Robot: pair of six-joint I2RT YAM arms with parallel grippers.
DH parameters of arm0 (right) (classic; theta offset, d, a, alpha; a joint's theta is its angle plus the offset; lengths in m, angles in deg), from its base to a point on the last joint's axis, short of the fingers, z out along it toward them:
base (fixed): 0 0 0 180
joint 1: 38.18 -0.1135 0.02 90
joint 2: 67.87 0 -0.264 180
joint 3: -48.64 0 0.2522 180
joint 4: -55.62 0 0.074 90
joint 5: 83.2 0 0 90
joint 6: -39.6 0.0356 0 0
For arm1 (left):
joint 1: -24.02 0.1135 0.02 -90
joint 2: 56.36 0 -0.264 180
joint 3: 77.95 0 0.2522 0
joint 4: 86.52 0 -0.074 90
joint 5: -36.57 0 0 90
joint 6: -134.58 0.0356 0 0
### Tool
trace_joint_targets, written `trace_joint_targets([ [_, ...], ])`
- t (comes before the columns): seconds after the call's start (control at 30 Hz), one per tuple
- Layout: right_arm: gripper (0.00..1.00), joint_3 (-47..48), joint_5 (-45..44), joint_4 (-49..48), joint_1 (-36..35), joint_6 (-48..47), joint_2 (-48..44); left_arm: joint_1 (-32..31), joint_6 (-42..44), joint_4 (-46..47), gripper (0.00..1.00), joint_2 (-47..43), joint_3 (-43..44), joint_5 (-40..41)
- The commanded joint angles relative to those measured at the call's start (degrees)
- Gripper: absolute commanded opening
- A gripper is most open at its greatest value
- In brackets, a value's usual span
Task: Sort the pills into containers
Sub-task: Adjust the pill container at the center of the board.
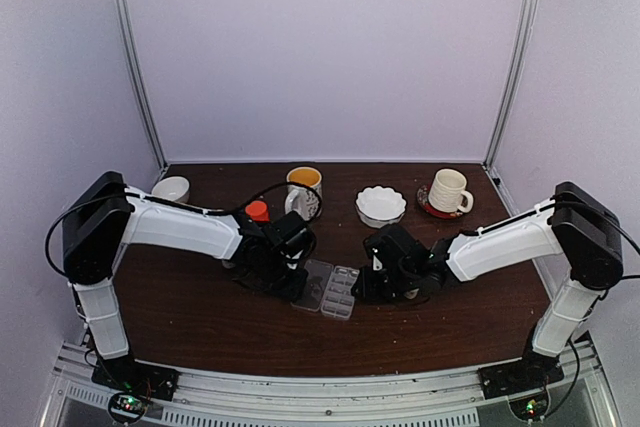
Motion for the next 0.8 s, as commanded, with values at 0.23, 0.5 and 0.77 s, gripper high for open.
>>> trace_joint_targets([
  [0.23,0.20,0.7,-2.0,2.2,-0.3,-0.7,0.7,-3.4,1.4,-11.6,0.37,4.7,6.8,9.0],
  [0.5,0.20,0.8,-1.6,1.8,-0.3,-1.4,0.5,-3.4,1.5,-8.3,0.37,1.1,5.1,7.1],
  [0.77,0.21,2.5,-1.6,4.5,-0.3,-4.8,-0.1,-3.5,1.1,-5.2,0.44,-10.0,2.8,6.8],
])
